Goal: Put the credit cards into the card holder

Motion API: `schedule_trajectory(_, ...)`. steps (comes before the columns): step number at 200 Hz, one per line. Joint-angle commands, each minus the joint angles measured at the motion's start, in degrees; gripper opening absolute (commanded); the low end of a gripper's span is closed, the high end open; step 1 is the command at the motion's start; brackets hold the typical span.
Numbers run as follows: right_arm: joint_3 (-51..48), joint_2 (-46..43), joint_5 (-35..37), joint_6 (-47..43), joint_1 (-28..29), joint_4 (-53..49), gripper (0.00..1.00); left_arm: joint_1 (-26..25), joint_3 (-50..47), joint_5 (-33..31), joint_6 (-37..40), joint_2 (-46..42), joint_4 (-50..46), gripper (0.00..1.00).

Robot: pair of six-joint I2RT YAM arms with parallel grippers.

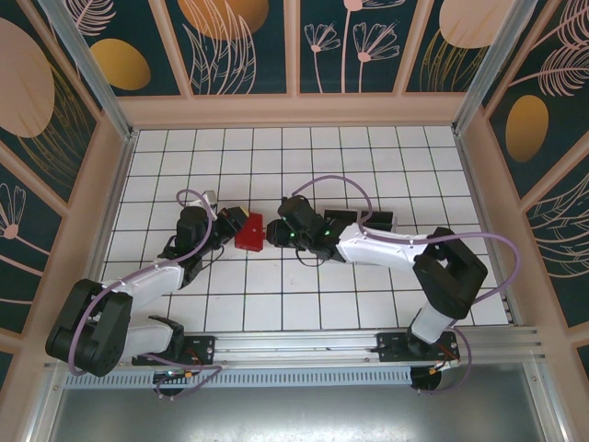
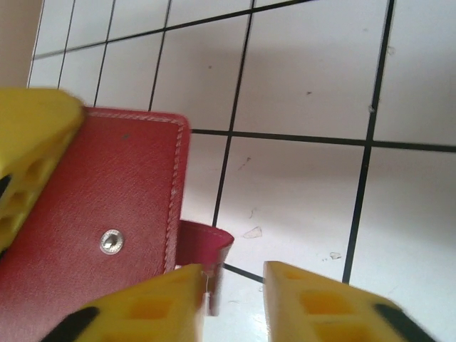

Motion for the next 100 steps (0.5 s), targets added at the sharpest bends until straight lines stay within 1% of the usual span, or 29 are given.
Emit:
schedule_trajectory(1,0.2,0.3,-0.1,-0.4,-0.8,2.5,0.1,-0.4,-0.1,0.0,0.9,0.5,2.6,0.0)
schedule_trajectory(14,0.2,-0.1,-0.1,-1.0,-0.9,2.8,0.0,-0.4,-0.4,0.0,1.1,0.8,2.7,0.0)
schedule_trajectory(24,0.1,-0.4,-0.1,-1.6,-0.9,2.9,0.0,-0.4,-0.8,0.0,1.3,1.1,2.7,0.0)
schedule_trajectory(29,-0.1,-0.6,-1.6,-1.8,-0.9,3.1,0.0,-0.4,-1.1,-0.2,1.4,1.2,2.6,0.01)
schedule_trajectory(47,-0.5,-1.0,-2.8,-2.6,-0.9,4.1,0.0,-0.4,-1.7,-1.3,2.7,2.0,1.5,0.2)
schedule_trajectory(57,-0.9,-1.1,-3.6,-3.1,-0.9,4.7,0.0,-0.4,-2.1,-1.9,3.9,2.5,0.3,0.35)
schedule_trajectory(64,-1.0,-0.9,-4.3,-3.3,-0.9,5.1,0.0,-0.4,-2.2,-2.6,4.8,2.8,-0.7,0.43)
schedule_trajectory(84,-1.0,0.0,-6.1,-3.5,-0.9,5.8,0.0,-0.4,-3.0,-4.2,6.8,3.6,-3.0,0.59)
schedule_trajectory(100,-1.0,0.4,-7.2,-3.7,-0.8,5.7,0.0,-0.4,-3.7,-5.0,7.9,3.7,-4.4,0.65)
